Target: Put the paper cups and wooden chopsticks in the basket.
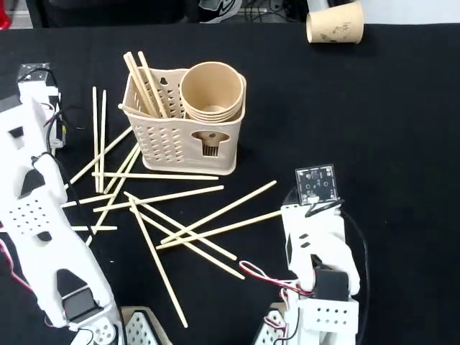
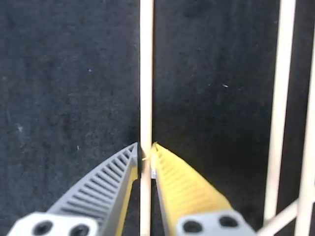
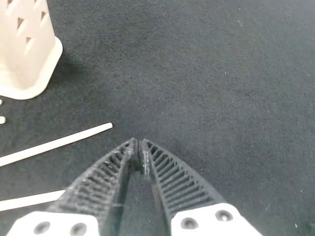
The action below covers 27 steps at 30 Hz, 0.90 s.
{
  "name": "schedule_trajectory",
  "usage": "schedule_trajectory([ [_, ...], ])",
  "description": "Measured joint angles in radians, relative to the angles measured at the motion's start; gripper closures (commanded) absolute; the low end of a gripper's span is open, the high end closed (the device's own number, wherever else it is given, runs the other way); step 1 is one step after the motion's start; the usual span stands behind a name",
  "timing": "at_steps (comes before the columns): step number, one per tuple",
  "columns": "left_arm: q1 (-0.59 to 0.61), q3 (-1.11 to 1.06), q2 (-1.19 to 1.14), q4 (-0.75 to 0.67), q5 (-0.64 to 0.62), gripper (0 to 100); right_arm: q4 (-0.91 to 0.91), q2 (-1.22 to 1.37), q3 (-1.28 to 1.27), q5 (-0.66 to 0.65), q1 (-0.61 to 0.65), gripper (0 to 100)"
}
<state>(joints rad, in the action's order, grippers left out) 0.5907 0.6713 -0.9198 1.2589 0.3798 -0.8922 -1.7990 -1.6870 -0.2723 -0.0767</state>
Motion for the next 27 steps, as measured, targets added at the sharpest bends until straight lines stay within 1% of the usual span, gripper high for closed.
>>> schedule_trajectory([
  [5,0.003,0.098,0.009,0.138,0.003,97,0.0,0.0,0.0,0.0,0.0,98.3],
  [9,0.014,0.169,0.046,0.293,0.002,97,0.0,0.0,0.0,0.0,0.0,98.3],
  [12,0.012,0.233,0.15,0.422,0.0,97,0.0,0.0,0.0,0.0,0.0,98.3],
  [14,0.012,0.259,0.244,0.471,-0.014,97,0.0,0.0,0.0,0.0,0.0,98.3],
  [17,0.02,0.259,0.39,0.489,-0.058,97,0.0,0.0,0.0,0.0,0.0,98.3],
  [20,0.018,0.198,0.557,0.496,-0.078,97,0.0,0.0,0.0,0.0,0.0,98.3],
  [24,-0.015,0.048,0.775,0.488,-0.084,97,0.0,0.0,0.0,0.0,0.0,98.3],
  [27,-0.052,-0.123,0.951,0.416,-0.083,97,0.0,0.0,0.0,0.0,0.0,98.3],
])
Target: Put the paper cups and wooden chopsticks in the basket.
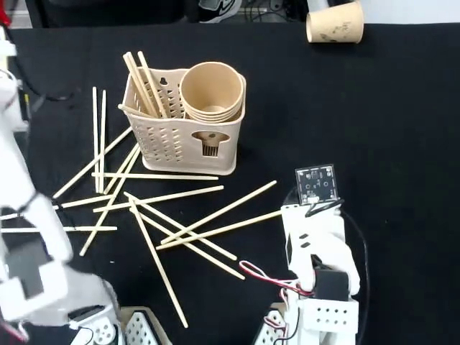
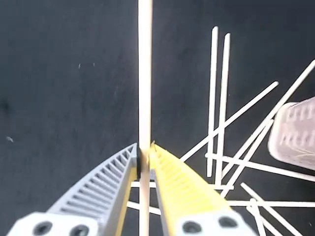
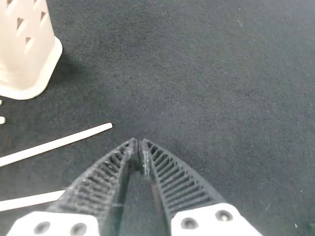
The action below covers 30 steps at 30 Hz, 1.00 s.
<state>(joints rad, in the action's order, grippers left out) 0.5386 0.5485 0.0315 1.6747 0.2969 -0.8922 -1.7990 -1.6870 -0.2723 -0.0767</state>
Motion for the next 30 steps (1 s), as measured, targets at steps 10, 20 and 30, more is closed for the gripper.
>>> schedule_trajectory([
  [10,-0.132,-0.948,0.695,-0.678,0.003,97,0.0,0.0,0.0,0.0,0.0,98.3],
  [20,-0.381,-1.527,1.146,-1.557,-0.061,97,0.0,0.0,0.0,0.0,0.0,98.3],
  [30,-0.474,-1.415,1.037,-1.695,-0.58,97,0.0,0.0,0.0,0.0,0.0,98.3],
])
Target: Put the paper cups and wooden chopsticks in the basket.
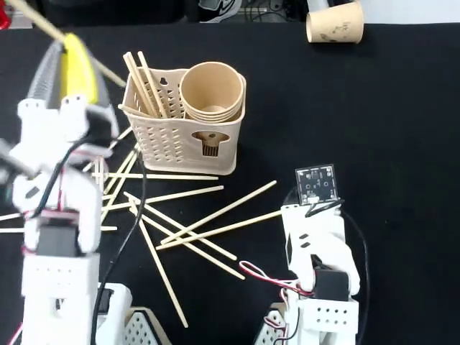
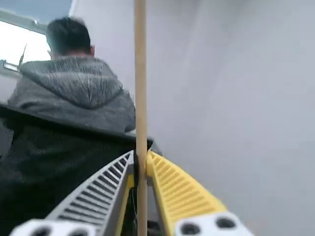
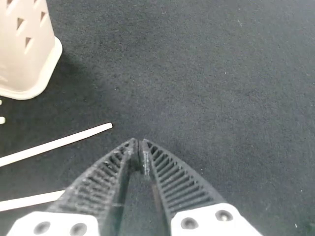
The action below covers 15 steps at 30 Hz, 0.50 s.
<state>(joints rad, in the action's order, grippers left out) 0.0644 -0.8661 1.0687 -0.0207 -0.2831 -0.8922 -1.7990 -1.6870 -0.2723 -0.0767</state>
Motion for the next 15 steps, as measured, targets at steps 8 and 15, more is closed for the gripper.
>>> schedule_trajectory([
  [8,-0.005,0.005,-0.405,-0.129,0.038,97,0.0,0.0,0.0,0.0,0.0,98.3],
  [15,-0.02,0.005,-0.453,-0.092,0.038,78,0.0,0.0,0.0,0.0,0.0,98.3],
])
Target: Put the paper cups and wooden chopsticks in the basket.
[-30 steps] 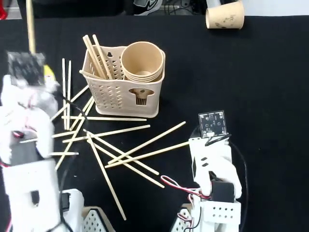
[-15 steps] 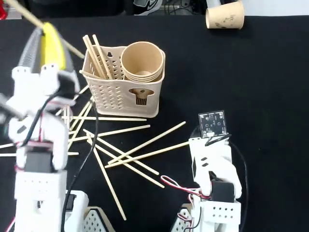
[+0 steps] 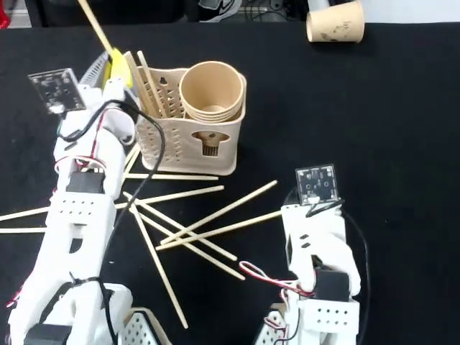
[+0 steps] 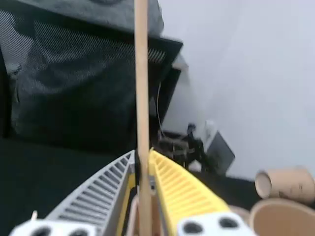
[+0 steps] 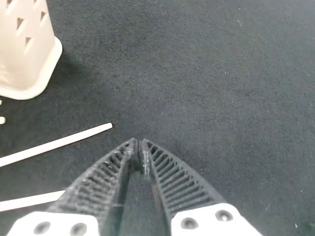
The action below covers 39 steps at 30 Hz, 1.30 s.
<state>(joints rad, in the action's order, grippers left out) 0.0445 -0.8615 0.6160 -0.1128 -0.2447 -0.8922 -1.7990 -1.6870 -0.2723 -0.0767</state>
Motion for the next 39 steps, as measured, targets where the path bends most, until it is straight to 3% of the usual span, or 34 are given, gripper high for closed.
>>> schedule_trajectory([
  [5,-0.026,0.029,0.049,0.267,0.041,77,0.0,0.0,0.0,0.0,0.0,98.3],
  [9,-0.002,0.155,0.153,0.569,0.176,77,0.0,0.0,0.0,0.0,0.0,98.3],
  [14,0.133,0.377,0.163,1.007,0.265,77,0.0,0.0,0.0,0.0,0.0,98.3],
  [16,0.224,0.453,0.112,1.108,0.27,77,0.0,0.0,0.0,0.0,0.0,98.3],
  [21,0.364,0.546,-0.118,1.155,0.279,77,0.0,0.0,0.0,0.0,0.0,98.3],
  [32,0.365,0.933,-0.865,1.114,0.281,76,0.0,0.0,0.0,0.0,0.0,98.3],
  [39,0.354,1.323,-1.254,1.243,0.279,76,0.0,0.0,0.0,0.0,0.0,98.3],
])
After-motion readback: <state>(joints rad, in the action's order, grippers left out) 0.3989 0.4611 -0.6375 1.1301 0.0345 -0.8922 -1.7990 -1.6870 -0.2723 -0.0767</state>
